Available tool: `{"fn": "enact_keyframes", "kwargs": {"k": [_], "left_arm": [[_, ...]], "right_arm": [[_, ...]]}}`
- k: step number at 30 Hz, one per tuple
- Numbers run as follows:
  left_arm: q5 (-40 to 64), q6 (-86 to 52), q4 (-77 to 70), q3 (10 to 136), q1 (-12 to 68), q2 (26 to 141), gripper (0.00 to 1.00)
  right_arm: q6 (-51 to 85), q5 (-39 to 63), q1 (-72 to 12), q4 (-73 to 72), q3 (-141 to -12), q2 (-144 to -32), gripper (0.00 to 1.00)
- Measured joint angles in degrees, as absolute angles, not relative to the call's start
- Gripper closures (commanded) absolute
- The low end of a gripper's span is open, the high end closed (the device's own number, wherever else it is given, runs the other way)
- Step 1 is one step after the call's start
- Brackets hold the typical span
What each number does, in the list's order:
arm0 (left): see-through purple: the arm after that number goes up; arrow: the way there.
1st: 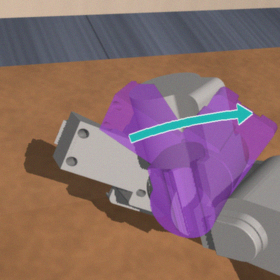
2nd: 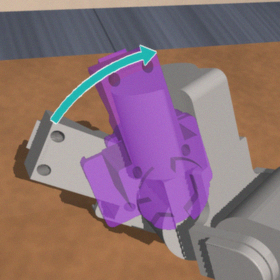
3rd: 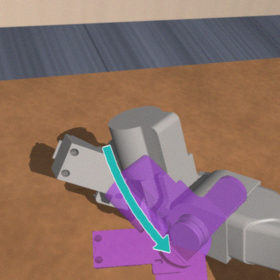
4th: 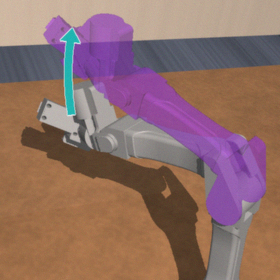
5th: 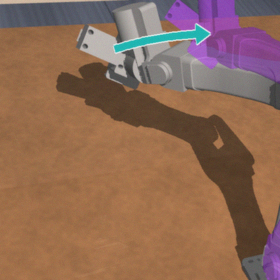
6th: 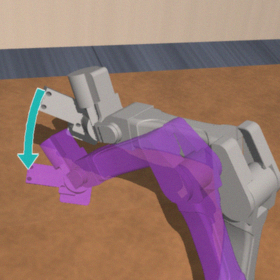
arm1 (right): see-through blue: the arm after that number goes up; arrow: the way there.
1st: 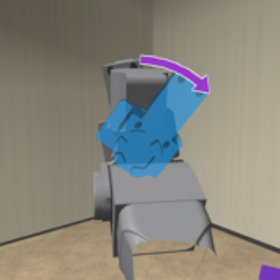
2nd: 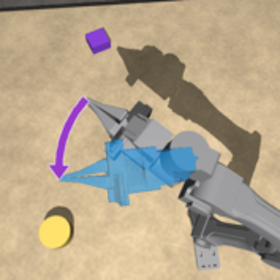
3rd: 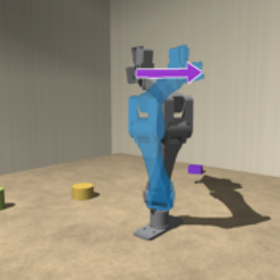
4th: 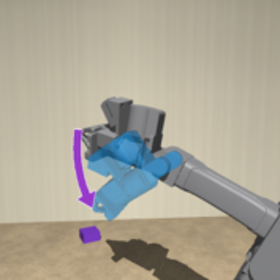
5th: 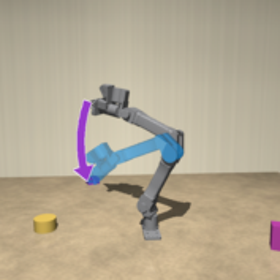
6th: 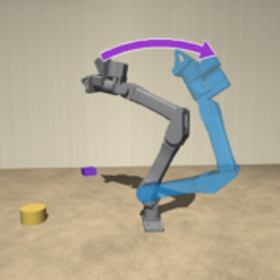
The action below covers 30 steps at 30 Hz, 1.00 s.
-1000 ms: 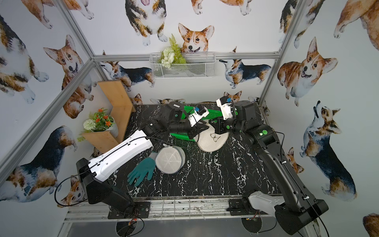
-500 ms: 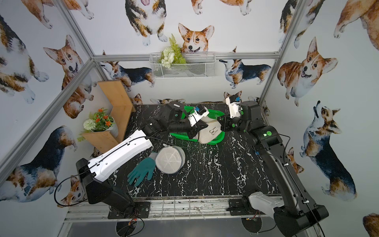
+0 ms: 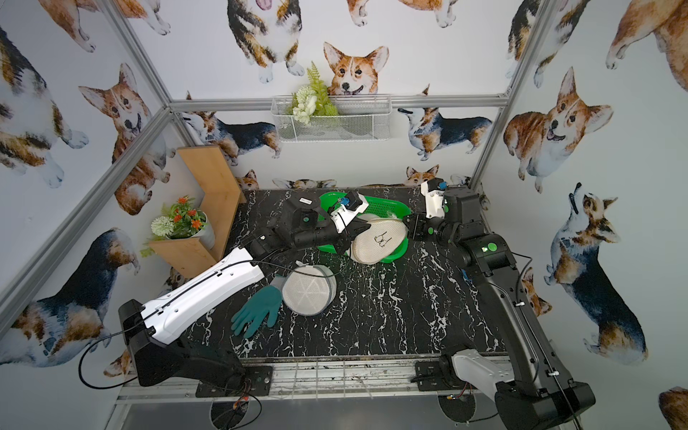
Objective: Turn the laundry bag inside out
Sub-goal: Zip the zipper on the laundry bag, then place the laundry bag at the center of the board.
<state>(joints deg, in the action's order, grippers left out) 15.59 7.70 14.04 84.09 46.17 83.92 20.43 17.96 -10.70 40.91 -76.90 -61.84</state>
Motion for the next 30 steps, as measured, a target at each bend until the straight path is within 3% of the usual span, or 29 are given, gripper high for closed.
{"fn": "enact_keyframes", "kwargs": {"k": [4, 5, 6, 8, 11, 16, 20, 25, 30], "left_arm": [[15.7, 7.1, 13.6, 84.0, 46.1, 83.9, 1.00], [15.9, 7.0, 13.7, 84.1, 46.1, 84.0, 1.00], [16.3, 6.9, 13.7, 84.4, 46.1, 84.2, 1.00], [17.1, 6.5, 13.9, 85.3, 45.9, 85.0, 1.00], [19.6, 5.2, 14.2, 85.4, 45.1, 86.0, 1.00], [25.9, -1.1, 10.9, 80.3, 42.2, 84.9, 1.00], [31.5, -7.5, 5.3, 75.7, 40.3, 83.2, 1.00], [39.9, -17.8, -5.8, 69.6, 37.4, 81.6, 1.00], [45.0, -25.2, -13.4, 66.4, 36.6, 81.1, 1.00]], "right_arm": [[20.6, 19.0, -10.5, 40.4, -77.1, -61.9, 1.00], [20.6, 19.3, -10.4, 40.4, -77.2, -61.8, 0.95], [20.6, 19.6, -10.4, 40.3, -77.3, -61.8, 0.86], [20.9, 20.7, -10.3, 39.6, -77.4, -61.8, 0.56], [20.8, 23.5, -10.1, 38.1, -76.8, -60.8, 0.30], [20.3, 26.3, -6.8, 33.0, -71.0, -55.5, 0.16], [20.4, 30.9, -1.9, 29.4, -59.5, -50.6, 0.09], [26.4, 42.3, 0.4, 21.6, -44.9, -46.9, 0.09], [35.4, 51.3, 0.6, 9.4, -39.2, -45.1, 0.20]]}}
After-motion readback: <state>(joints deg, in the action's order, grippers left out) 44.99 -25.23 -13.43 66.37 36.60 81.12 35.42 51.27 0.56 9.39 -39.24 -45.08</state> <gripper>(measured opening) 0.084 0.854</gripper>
